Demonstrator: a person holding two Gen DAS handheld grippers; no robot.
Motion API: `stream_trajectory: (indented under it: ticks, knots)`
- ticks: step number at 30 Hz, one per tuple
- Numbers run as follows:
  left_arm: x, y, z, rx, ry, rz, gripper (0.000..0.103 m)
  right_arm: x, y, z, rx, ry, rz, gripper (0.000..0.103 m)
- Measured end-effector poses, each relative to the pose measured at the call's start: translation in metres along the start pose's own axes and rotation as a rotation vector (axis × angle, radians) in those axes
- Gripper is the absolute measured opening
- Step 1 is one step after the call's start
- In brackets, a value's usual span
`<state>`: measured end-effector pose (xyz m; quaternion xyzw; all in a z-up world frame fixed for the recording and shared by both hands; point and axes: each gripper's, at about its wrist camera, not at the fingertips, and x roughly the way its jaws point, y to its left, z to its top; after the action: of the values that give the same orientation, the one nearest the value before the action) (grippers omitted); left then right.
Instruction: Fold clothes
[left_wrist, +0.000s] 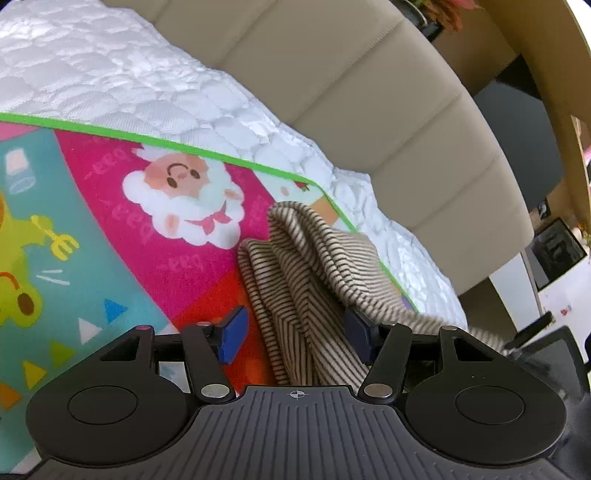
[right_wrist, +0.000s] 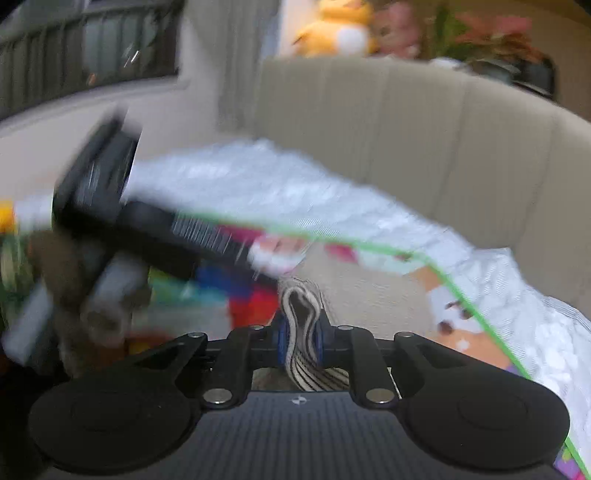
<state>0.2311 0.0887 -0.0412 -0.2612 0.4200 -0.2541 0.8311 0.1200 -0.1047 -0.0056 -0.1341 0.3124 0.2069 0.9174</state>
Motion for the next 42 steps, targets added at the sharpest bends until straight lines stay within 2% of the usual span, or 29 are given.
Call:
stream_trajectory:
  ticks: [2, 5, 7, 9, 10, 13, 15, 17, 20, 21, 22, 23, 27, 35, 40, 42]
  knots:
    - [-0.002, 0.004, 0.001, -0.022, -0.007, -0.009, 0.062, 0.016, 0.021, -0.018, -0.089, 0.058, -0.011, 0.016]
    - [0.002, 0.001, 0.000, -0.024, 0.020, -0.076, 0.068, 0.020, 0.044, -0.031, -0.211, 0.040, -0.049, 0.019]
    - [0.008, -0.006, -0.003, 0.010, 0.045, -0.102, 0.069, 0.021, 0.043, -0.028, -0.207, 0.041, -0.046, 0.020]
    - [0.014, -0.012, -0.006, 0.058, 0.060, -0.074, 0.068, 0.018, 0.034, -0.024, -0.180, 0.038, -0.037, 0.021]
    - [0.017, -0.012, -0.008, 0.077, 0.066, -0.040, 0.067, 0.015, 0.028, -0.022, -0.162, 0.035, -0.032, 0.025]
    - [0.023, -0.011, -0.012, 0.136, 0.068, 0.050, 0.075, 0.002, 0.006, -0.020, -0.090, 0.041, -0.010, 0.068]
    - [0.022, -0.017, -0.014, 0.195, 0.055, 0.073, 0.075, -0.008, -0.010, -0.020, -0.031, 0.039, -0.007, 0.071]
    - [0.023, -0.024, -0.017, 0.263, 0.041, 0.101, 0.077, -0.018, -0.028, -0.023, 0.067, 0.024, -0.016, 0.085]
    - [0.025, -0.019, -0.017, 0.234, 0.054, 0.097, 0.078, -0.028, -0.059, -0.026, 0.298, -0.039, -0.001, 0.089]
    - [0.025, -0.018, -0.017, 0.226, 0.056, 0.095, 0.079, -0.028, -0.065, -0.027, 0.359, -0.058, 0.005, 0.091]
    - [0.025, -0.017, -0.017, 0.222, 0.057, 0.095, 0.079, -0.028, -0.072, -0.028, 0.420, -0.076, 0.012, 0.099]
    - [0.025, -0.017, -0.017, 0.217, 0.058, 0.095, 0.079, -0.027, -0.073, -0.029, 0.439, -0.079, 0.009, 0.101]
    - [0.026, -0.019, -0.019, 0.228, 0.065, 0.105, 0.084, -0.010, -0.056, -0.036, 0.345, -0.023, -0.036, 0.103]
    - [0.031, -0.020, -0.022, 0.245, 0.077, 0.115, 0.086, 0.024, -0.023, -0.051, 0.156, 0.089, -0.126, 0.103]
    - [0.032, -0.019, -0.023, 0.243, 0.075, 0.121, 0.087, 0.021, -0.016, -0.054, 0.143, 0.068, -0.140, 0.103]
    - [0.028, -0.017, -0.020, 0.210, 0.065, 0.097, 0.085, 0.019, -0.014, -0.056, 0.143, 0.056, -0.143, 0.103]
